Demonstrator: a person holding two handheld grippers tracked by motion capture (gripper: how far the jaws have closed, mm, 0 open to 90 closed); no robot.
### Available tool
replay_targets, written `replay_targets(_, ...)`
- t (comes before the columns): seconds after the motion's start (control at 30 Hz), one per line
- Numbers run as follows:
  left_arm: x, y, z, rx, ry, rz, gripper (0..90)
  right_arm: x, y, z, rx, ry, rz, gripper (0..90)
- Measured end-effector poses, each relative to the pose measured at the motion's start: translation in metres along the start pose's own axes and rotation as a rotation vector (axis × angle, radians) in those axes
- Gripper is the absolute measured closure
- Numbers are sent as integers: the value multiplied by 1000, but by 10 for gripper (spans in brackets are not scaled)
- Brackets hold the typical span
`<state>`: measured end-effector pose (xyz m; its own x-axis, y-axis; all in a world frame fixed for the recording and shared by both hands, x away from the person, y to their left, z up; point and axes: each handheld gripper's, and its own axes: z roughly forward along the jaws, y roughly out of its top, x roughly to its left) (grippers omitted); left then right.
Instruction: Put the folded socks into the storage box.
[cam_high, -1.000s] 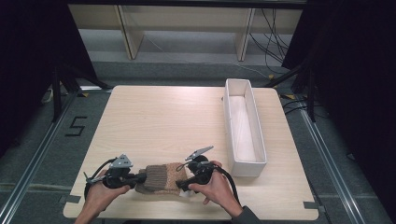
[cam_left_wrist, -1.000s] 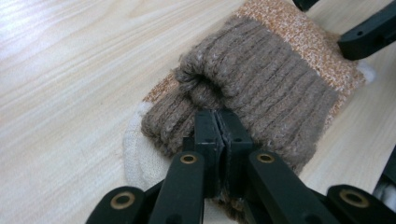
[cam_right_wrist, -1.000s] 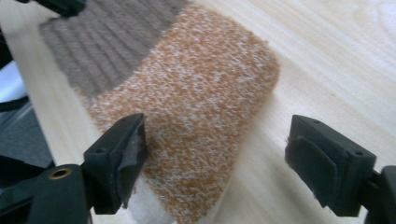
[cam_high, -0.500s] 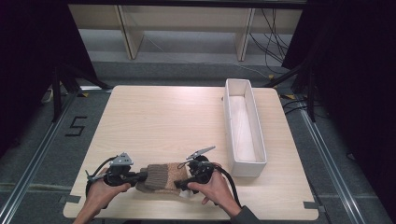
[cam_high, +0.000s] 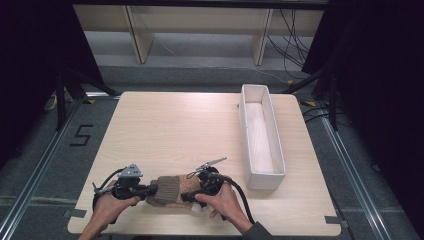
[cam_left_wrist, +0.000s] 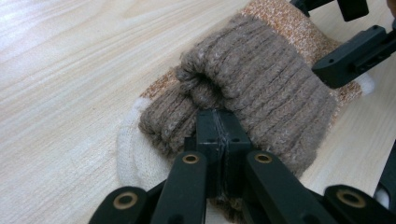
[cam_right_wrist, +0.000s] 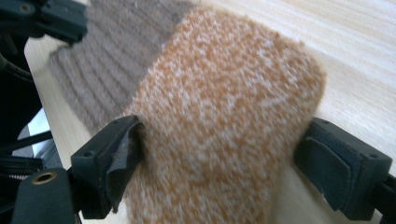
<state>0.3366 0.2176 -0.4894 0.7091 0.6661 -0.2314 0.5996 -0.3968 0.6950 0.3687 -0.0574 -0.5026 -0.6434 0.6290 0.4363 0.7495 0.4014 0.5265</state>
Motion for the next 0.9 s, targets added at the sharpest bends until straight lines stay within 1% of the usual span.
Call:
replay_targets(0.07,1,0,0,-1,-8,-7,880,0,2,3,-2,12,10,156)
replay_targets(0.1,1,-1,0,-1,-8,-7,881,0,3,5,-17,27,4,165)
replay_targets(0.13,0,-1,1,-1,-2,-7,882,0,4,6,-24,25,-16,181)
replay_targets(0.17,0,-1,1,1,-7,-5,883,0,4,6,-31,24,-10,199)
replay_targets(0.27,1,-2,1,-5,-9,-11,884,-2,4,6,-45,36,10,278)
replay_targets(0.3,1,-2,1,-4,-11,-10,885,-4,5,6,-51,43,18,324)
replay_targets(0.33,0,-3,1,-11,-7,-17,886,-6,5,6,-59,62,20,367)
replay_targets(0.37,-2,-4,2,-16,-5,-20,887,-8,5,5,-71,64,15,422)
replay_targets(0.43,-5,-5,3,-30,0,-20,887,-7,8,0,-86,56,-25,509)
replay_targets(0.47,-7,-5,4,-29,-3,-23,888,-6,10,-3,-86,44,-39,523)
replay_targets(0.5,-9,-5,5,-32,-7,-12,887,-5,11,-4,-79,23,-63,534)
replay_targets(0.53,-12,-6,6,-43,-1,-19,887,-4,12,-6,-74,7,-80,541)
replay_targets(0.57,-14,-6,7,-46,-3,-16,887,-5,14,-8,-61,1,-100,548)
replay_targets(0.63,-18,-5,10,-56,-6,-16,887,-6,15,-11,-51,-11,-124,550)
replay_targets(0.67,-19,-5,10,-57,0,-13,887,-7,15,-12,-44,-12,-117,546)
replay_targets(0.7,-20,-5,11,-59,-2,-12,887,-9,14,-13,-32,-6,-107,530)
replay_targets(0.73,-21,-5,11,-61,-6,-20,887,-10,14,-14,-21,7,-87,500)
replay_targets(0.77,-21,-5,12,-62,-7,-25,887,-12,13,-14,-20,13,-66,450)
replay_targets(0.8,-21,-5,12,-62,-6,-27,887,-14,13,-14,-8,11,-66,397)
replay_targets(0.83,-21,-5,12,-65,-6,-25,887,-16,12,-14,5,7,-48,369)
replay_targets(0.87,-22,-5,12,-60,3,-19,887,-15,10,-16,18,6,-8,338)
replay_targets(0.9,-22,-5,12,-61,3,-19,888,-15,9,-16,24,1,2,304)
